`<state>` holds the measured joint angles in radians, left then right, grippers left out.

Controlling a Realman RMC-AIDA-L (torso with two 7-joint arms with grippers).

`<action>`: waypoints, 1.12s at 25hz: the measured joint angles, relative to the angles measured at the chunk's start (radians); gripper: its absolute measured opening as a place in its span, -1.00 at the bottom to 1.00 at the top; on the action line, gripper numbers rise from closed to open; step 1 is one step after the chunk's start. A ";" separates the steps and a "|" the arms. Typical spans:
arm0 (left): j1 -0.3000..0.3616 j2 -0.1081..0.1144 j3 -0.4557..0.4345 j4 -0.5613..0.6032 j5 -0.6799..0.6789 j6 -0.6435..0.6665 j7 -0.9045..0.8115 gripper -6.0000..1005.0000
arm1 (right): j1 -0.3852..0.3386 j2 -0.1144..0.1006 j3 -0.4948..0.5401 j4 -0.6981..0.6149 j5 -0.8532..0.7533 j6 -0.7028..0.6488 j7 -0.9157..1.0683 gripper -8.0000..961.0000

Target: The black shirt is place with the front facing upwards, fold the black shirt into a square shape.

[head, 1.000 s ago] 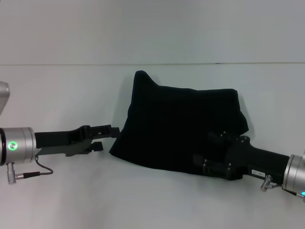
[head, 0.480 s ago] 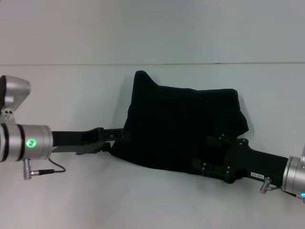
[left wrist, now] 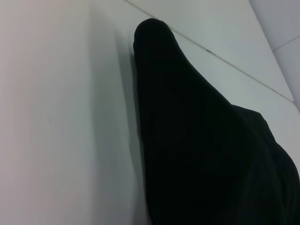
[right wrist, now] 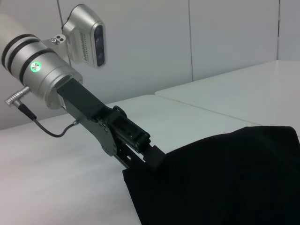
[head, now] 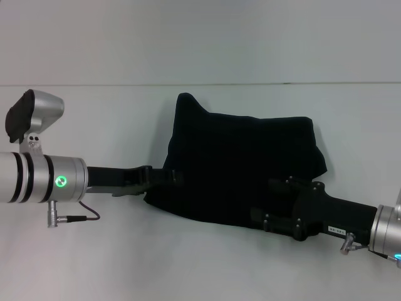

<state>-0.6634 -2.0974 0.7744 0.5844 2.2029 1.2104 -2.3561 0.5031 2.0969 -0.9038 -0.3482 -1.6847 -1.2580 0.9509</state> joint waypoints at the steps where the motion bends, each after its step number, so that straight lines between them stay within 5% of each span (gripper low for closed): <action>1: -0.001 0.000 0.000 0.000 0.000 -0.001 0.003 0.71 | 0.000 0.000 0.000 0.000 0.001 -0.001 0.000 0.68; 20: 0.010 -0.002 -0.006 -0.002 -0.011 0.003 0.034 -0.21 | 0.000 -0.002 0.010 -0.006 0.004 -0.017 0.003 0.68; 22: 0.010 -0.002 -0.003 -0.002 -0.011 0.005 0.038 -0.67 | 0.000 -0.002 0.011 -0.008 0.005 -0.017 0.003 0.68; 28: 0.019 -0.003 -0.013 -0.001 -0.014 0.044 0.043 -0.93 | 0.001 -0.003 0.011 -0.010 0.013 -0.017 0.003 0.68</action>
<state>-0.6439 -2.1008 0.7609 0.5835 2.1888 1.2542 -2.3134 0.5045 2.0942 -0.8927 -0.3586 -1.6721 -1.2749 0.9542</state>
